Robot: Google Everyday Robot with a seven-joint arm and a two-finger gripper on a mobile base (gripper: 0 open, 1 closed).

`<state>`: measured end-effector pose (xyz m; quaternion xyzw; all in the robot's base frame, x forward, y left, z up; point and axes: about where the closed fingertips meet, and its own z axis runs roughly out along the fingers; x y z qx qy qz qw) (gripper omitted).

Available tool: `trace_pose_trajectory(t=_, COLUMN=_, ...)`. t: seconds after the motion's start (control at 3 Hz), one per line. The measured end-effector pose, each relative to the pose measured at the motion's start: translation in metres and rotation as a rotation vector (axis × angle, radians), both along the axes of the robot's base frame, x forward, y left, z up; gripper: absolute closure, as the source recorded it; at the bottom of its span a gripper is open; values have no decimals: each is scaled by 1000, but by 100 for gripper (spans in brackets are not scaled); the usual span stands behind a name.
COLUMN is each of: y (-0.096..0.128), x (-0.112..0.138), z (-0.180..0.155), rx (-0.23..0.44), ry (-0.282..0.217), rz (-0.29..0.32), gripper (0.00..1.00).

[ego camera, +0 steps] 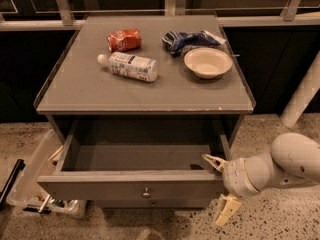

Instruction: Open top drawer

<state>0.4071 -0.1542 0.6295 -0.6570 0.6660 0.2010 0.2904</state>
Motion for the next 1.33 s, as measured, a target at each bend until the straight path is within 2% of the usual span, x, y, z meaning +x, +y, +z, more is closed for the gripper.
trace_pose_trajectory(t=0.33, y=2, x=0, z=-2, rx=1, ry=5, rz=2, gripper=17)
trace_pose_trajectory(t=1.0, y=1, x=-2, z=0, rx=-1, ry=4, rz=1, gripper=63)
trace_pose_trajectory(t=1.33, y=-10, x=-22, z=8, rx=-27, ry=-15, rz=-14, gripper=87)
